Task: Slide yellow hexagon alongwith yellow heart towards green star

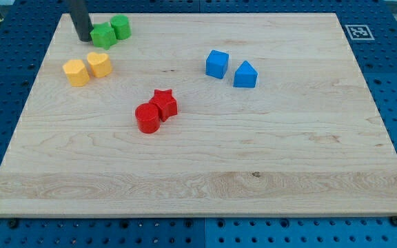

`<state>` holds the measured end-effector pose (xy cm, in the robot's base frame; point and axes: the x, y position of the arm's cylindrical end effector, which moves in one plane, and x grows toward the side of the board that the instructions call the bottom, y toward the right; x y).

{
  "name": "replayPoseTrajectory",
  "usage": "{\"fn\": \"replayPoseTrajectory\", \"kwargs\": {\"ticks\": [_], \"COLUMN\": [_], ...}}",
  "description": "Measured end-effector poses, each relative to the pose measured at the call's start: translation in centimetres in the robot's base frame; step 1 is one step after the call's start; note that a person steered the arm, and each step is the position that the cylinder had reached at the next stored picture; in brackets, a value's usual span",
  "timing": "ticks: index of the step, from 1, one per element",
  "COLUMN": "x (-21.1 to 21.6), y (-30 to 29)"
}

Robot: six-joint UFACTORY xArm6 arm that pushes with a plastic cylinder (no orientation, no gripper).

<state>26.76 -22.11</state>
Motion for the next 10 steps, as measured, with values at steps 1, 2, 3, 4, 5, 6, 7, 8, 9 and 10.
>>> {"fn": "replayPoseTrajectory", "kwargs": {"ticks": [1,2,3,4,5,6,7,8,9,10], "x": [-0.1,-0.1,0.3,2.3,7.2,11.3,11.4,11.4,11.4,11.4], "y": [1.5,1.2,-3.4,-7.4,-8.4,-8.3,-6.8,-3.7,-0.7,0.4]}}
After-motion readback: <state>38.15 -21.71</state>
